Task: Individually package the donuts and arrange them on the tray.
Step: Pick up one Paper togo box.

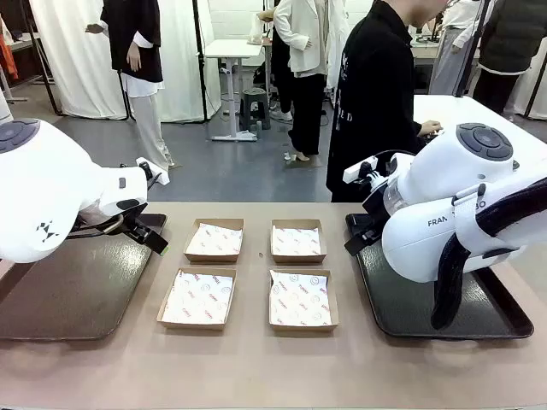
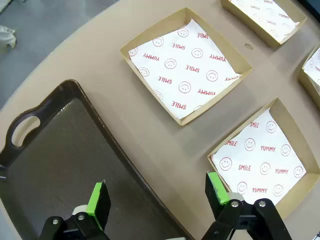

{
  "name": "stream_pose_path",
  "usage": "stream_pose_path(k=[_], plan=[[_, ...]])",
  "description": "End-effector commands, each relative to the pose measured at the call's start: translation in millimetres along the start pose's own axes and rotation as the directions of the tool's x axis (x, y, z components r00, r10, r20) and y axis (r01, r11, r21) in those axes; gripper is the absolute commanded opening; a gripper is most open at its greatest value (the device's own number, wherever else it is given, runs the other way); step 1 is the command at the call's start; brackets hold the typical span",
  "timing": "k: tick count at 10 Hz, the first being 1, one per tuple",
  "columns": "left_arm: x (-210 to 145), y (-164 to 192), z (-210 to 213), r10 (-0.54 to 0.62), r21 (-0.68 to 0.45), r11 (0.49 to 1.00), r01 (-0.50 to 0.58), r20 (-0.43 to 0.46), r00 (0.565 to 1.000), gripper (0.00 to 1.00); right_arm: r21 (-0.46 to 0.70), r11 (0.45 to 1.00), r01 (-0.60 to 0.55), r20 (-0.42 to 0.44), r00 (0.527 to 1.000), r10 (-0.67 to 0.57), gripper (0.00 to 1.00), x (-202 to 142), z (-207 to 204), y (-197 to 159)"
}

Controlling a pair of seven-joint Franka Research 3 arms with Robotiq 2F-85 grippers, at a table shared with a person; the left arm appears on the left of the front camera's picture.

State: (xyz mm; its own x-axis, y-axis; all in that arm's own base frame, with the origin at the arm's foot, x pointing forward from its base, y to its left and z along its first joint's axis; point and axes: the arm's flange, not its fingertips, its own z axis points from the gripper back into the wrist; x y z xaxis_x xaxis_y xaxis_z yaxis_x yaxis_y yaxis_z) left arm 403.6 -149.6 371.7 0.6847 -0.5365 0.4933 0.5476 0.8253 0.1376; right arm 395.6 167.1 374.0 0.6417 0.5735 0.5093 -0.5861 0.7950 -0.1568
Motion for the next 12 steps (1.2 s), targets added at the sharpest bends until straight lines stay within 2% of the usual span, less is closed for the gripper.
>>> stream_pose_path(k=[1,12], plan=[[0.0,-0.1,0.0,0.0,0.0,1.0,0.0,0.0,1.0,1.0,0.0,1.0,0.0,0.0,1.0,0.0,1.0,0.0,0.0,0.0],[0.0,-0.1,0.0,0.0,0.0,1.0,0.0,0.0,1.0,1.0,0.0,1.0,0.0,0.0,1.0,0.0,1.0,0.0,0.0,0.0]])
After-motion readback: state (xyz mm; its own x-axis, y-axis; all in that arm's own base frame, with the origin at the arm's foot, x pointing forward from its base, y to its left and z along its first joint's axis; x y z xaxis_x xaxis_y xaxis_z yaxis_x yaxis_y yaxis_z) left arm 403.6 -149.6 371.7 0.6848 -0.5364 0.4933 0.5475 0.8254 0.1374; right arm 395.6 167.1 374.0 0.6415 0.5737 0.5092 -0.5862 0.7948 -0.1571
